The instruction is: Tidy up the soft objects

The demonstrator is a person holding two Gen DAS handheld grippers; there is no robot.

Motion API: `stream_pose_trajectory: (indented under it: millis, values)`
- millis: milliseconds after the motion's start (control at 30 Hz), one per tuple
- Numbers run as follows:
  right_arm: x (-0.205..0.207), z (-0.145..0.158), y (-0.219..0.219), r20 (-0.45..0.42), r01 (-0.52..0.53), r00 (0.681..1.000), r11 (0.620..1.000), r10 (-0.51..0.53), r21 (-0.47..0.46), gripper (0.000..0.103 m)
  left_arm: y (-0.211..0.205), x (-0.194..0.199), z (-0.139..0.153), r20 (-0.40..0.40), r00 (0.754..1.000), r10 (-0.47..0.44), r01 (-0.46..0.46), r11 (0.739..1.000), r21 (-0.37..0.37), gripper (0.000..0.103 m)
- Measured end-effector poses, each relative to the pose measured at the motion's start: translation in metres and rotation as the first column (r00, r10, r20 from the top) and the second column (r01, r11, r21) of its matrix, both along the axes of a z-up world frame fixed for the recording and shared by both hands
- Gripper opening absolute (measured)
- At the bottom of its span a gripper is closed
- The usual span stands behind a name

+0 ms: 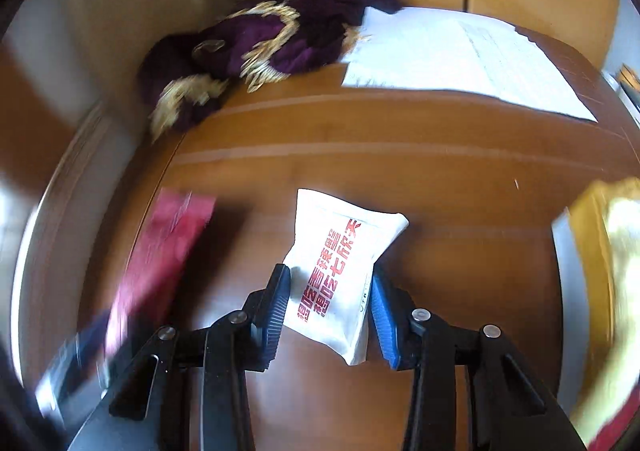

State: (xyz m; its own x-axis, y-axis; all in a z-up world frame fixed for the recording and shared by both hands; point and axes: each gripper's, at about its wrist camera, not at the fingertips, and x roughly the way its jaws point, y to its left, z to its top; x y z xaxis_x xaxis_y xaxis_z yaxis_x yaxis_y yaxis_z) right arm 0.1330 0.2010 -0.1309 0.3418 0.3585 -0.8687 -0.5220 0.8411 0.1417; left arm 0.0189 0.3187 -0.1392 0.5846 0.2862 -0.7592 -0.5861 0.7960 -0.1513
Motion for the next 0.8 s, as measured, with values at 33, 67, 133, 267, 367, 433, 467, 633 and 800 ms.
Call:
stream_pose_trajectory:
  millis: [33, 67, 133, 267, 367, 433, 467, 633, 800]
  values:
    - [-0.003, -0.001, -0.009, 0.002, -0.009, 1.000, 1.000, 0.009, 0.003, 0.041, -0.002, 0.002, 0.000, -0.009, 1.000, 0.000, 0.001, 1.000, 0.014, 0.062]
    - [-0.011, 0.000, -0.018, 0.005, -0.025, 1.000, 1.000, 0.025, 0.009, 0.041, -0.003, 0.003, -0.001, -0.017, 1.000, 0.001, -0.001, 1.000, 0.024, 0.062]
    - [-0.023, 0.000, -0.029, 0.016, -0.051, 0.999, 0.999, 0.050, 0.010, 0.041, -0.006, 0.005, -0.002, -0.034, 0.999, 0.005, -0.004, 0.999, 0.038, 0.062]
    - [-0.041, -0.001, -0.044, 0.015, -0.093, 0.996, 0.995, 0.092, 0.034, 0.039, -0.020, 0.003, -0.001, -0.091, 0.996, 0.019, -0.014, 0.998, 0.062, 0.062]
    - [-0.053, -0.001, -0.052, 0.009, -0.118, 0.993, 0.991, 0.118, 0.058, 0.037, -0.035, -0.005, 0.001, -0.105, 0.994, 0.004, -0.002, 1.000, 0.028, 0.061]
    - [-0.061, 0.001, -0.059, 0.001, -0.138, 0.990, 0.987, 0.139, 0.087, 0.034, -0.038, -0.017, 0.003, -0.093, 0.995, -0.024, 0.020, 0.999, -0.041, 0.061]
    - [-0.064, 0.001, -0.061, 0.001, -0.152, 0.988, 0.984, 0.152, 0.093, 0.025, -0.037, -0.023, 0.004, -0.083, 0.996, -0.035, 0.028, 0.997, -0.078, 0.061]
    - [-0.074, 0.002, -0.077, -0.025, -0.174, 0.983, 0.975, 0.179, 0.139, 0.023, -0.038, -0.032, 0.011, -0.024, 0.998, -0.055, 0.050, 0.985, -0.166, 0.062]
    - [-0.074, 0.001, -0.077, -0.035, -0.183, 0.981, 0.971, 0.190, 0.155, 0.035, -0.045, -0.018, 0.012, -0.056, 0.997, -0.054, 0.050, 0.996, -0.073, 0.068]
